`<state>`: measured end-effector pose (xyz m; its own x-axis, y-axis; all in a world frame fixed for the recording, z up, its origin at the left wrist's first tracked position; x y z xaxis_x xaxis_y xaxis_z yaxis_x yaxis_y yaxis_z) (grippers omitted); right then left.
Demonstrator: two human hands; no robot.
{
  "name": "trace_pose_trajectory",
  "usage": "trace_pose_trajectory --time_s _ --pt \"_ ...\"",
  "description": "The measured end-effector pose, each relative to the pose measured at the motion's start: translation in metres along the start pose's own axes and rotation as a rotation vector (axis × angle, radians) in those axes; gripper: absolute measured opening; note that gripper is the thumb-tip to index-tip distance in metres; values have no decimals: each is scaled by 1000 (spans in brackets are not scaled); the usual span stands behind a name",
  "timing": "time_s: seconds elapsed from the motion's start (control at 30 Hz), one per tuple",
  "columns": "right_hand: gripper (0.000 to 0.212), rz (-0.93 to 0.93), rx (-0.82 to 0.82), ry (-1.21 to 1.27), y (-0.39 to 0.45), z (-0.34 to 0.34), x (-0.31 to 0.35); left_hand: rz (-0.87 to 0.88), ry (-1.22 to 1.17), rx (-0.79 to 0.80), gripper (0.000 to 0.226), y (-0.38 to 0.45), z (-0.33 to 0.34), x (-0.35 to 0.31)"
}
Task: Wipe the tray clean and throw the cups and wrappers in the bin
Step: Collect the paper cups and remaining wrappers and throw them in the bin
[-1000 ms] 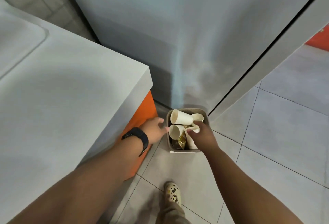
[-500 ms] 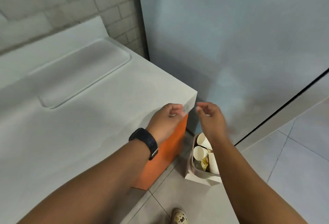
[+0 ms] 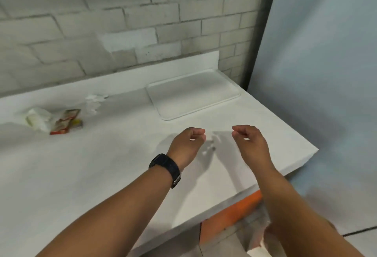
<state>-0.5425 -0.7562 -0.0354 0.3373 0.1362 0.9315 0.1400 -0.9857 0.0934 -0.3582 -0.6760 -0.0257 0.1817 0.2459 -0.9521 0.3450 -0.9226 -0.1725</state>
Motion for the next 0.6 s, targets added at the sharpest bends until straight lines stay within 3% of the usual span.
trace_pose_trajectory --time_s 0.4,0.6 --pt "13 -118 329 -37 -23 239 91 -90 26 -325 14 -16 -254 72" --pt "17 -132 464 -125 -35 326 111 -130 2 -421 16 -22 -338 101"
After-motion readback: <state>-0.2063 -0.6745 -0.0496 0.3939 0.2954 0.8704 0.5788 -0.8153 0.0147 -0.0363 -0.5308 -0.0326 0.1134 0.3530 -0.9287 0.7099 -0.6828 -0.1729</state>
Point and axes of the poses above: each hand's wrist, its own y-axis towards the middle knuckle, its own z-axis out of the palm, x = y × z, the point moved 3 cm from there along y, towards the middle knuckle
